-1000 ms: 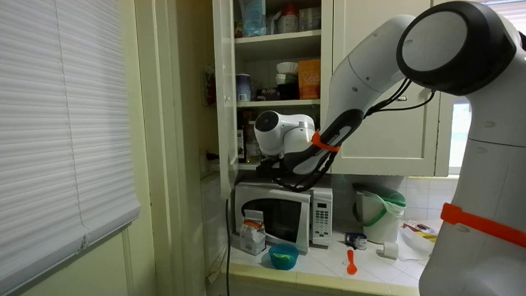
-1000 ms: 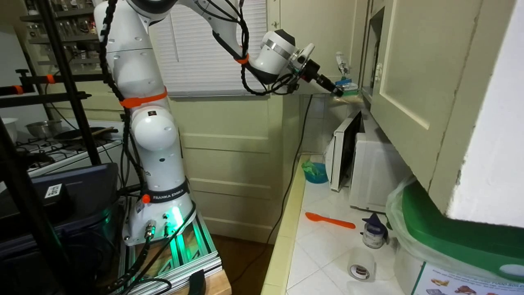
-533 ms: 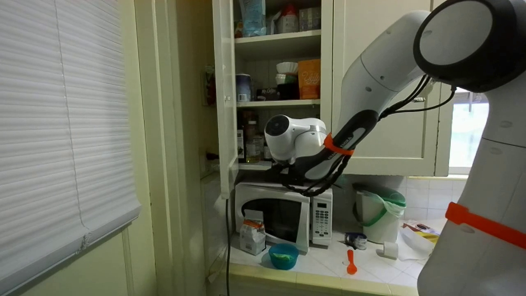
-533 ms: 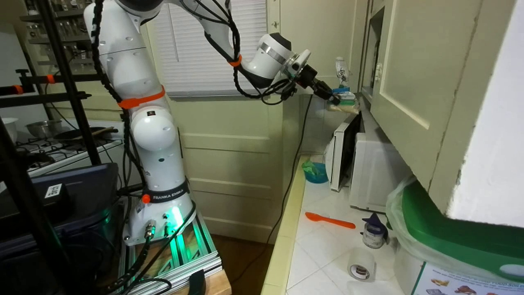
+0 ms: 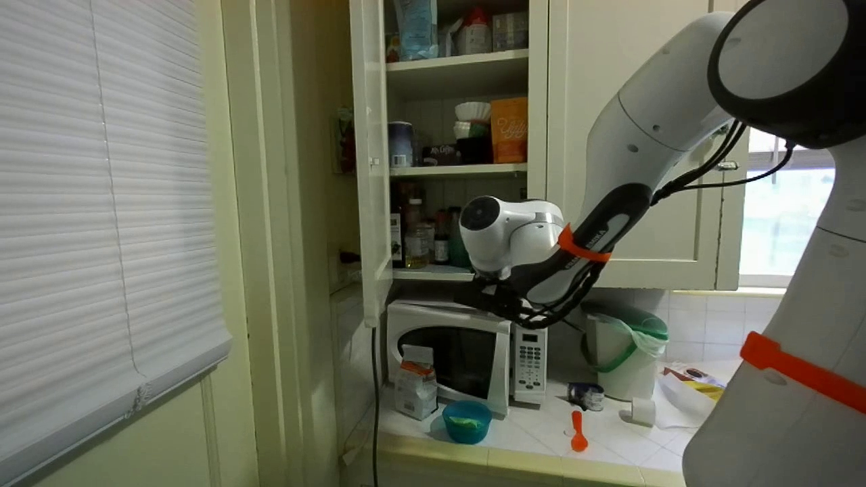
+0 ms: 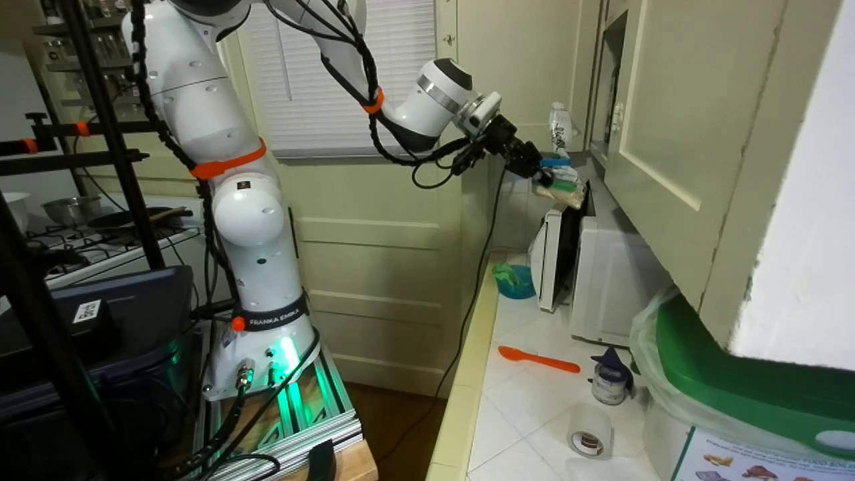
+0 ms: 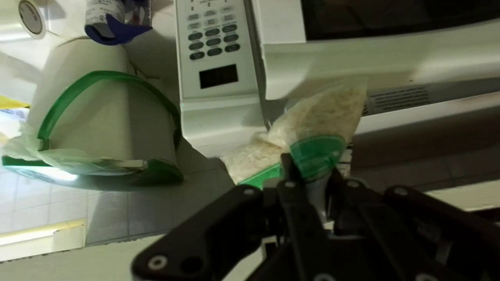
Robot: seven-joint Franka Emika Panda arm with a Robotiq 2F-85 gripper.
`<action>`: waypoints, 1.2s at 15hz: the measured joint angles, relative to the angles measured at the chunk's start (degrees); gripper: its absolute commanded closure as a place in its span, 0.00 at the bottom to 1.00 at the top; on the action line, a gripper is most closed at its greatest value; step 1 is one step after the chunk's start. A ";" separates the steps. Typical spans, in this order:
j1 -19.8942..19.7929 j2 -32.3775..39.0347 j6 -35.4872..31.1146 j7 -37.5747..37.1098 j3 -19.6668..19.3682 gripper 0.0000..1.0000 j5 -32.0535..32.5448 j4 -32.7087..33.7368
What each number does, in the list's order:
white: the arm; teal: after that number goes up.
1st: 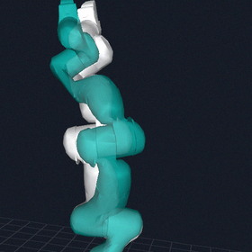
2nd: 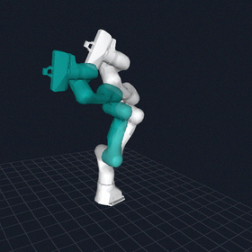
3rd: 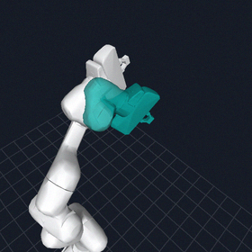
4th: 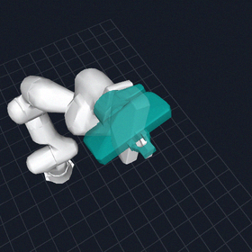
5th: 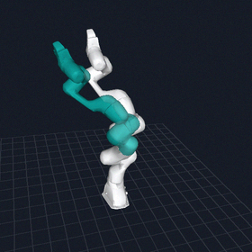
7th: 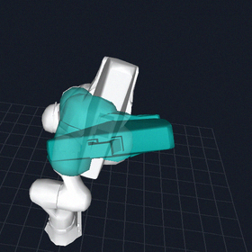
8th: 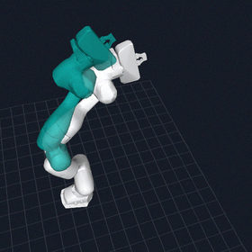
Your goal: Remove the white plastic from the cabinet
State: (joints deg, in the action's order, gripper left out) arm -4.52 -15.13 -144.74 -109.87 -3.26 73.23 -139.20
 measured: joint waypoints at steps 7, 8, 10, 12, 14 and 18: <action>-2.05 -0.98 0.03 -2.89 -2.61 0.96 -2.62 -5.40; -2.28 -0.96 0.03 -3.10 -2.95 0.96 -3.44 -5.99; -3.10 -0.84 0.03 -4.36 -3.45 0.96 -3.72 -6.96; -4.16 -0.44 0.02 -6.04 -3.84 0.96 -2.95 -7.48; -5.11 0.01 -0.03 -8.64 -4.21 0.96 -1.01 -8.02; -6.09 1.88 -0.40 -15.86 -5.18 0.96 3.74 -8.40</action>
State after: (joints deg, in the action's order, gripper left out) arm -10.62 -13.25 -145.14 -125.72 -8.44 76.97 -147.60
